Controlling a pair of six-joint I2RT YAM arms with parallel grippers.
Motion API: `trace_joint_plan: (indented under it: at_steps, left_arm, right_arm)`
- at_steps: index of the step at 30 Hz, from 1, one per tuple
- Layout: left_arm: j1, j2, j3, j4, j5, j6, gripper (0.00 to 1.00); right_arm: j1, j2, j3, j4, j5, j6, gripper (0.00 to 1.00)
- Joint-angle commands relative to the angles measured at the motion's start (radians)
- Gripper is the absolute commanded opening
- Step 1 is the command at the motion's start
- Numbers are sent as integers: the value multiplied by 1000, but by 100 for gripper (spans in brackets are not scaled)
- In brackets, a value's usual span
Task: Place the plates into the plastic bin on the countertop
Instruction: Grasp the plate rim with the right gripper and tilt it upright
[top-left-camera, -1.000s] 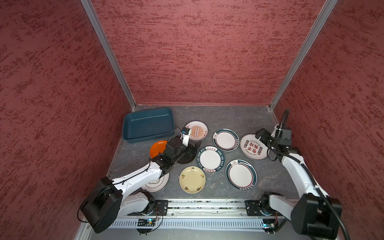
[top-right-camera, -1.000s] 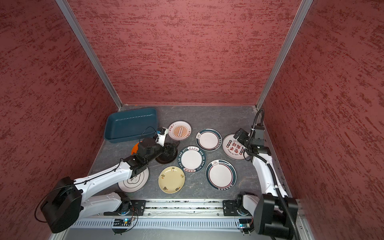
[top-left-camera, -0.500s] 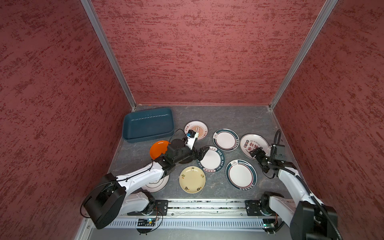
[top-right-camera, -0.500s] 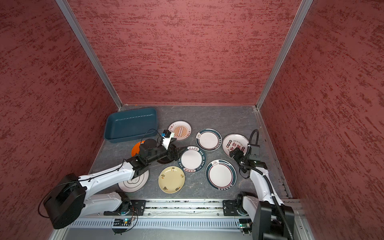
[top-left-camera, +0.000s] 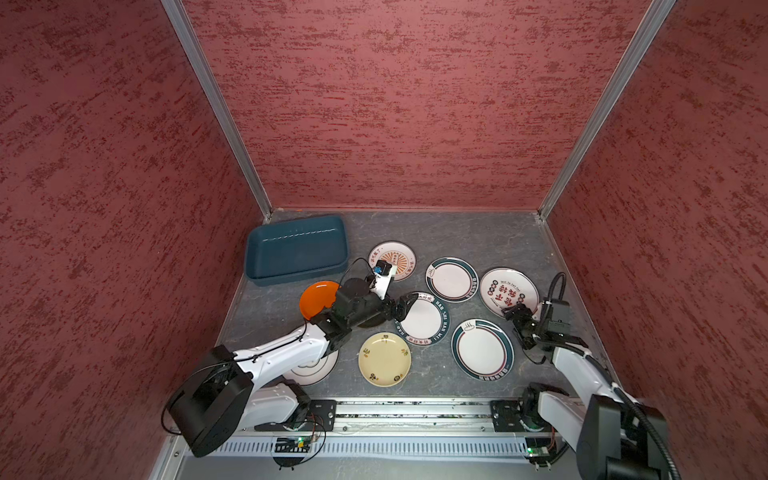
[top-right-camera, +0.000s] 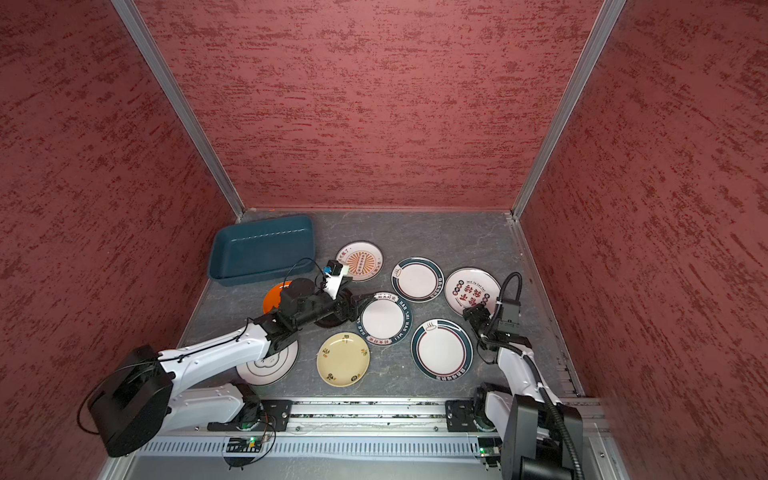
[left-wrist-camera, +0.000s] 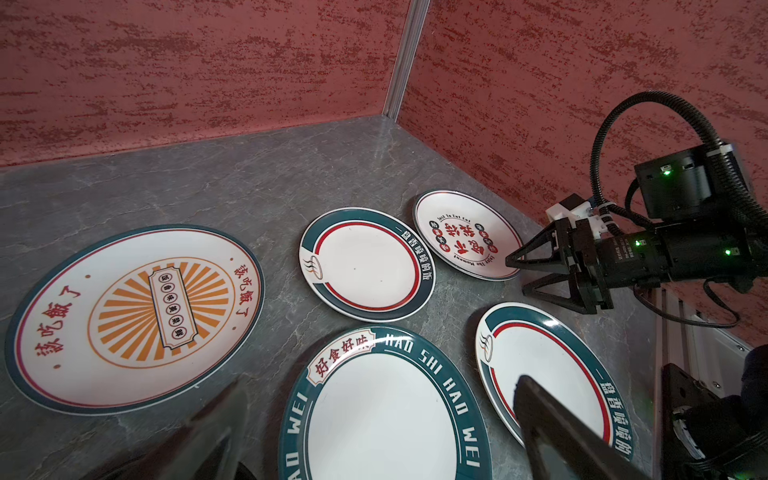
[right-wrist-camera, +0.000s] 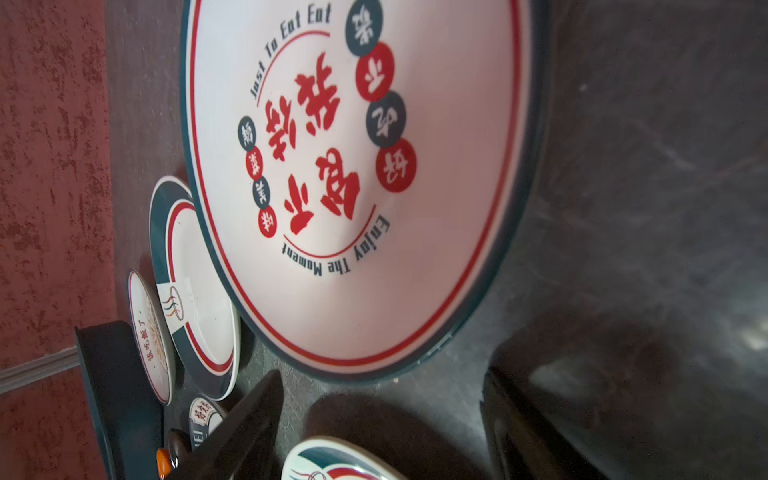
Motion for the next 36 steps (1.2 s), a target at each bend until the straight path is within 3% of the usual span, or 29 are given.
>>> trace_joint_plan:
  at_steps: [1,9,16,26,36]
  left_arm:
    - [-4,2,27,-15,-21,9,99]
    - [-6,15,37,-34,-35,11,99]
    - [-7,22,50,-58,-46,12,99]
    - [-10,34,69,-91,-62,19,99]
    - [-13,54,80,-100,-67,19,100]
  right_arm:
    - [-14,-33,-39,33,69,64,73]
    - [-19,-54,-15,2,145,84,69]
    - [-26,34,2,52,148,92,54]
    - [-52,195,-3,187,131,77,41]
    - [-68,234,10,197,147,92,27]
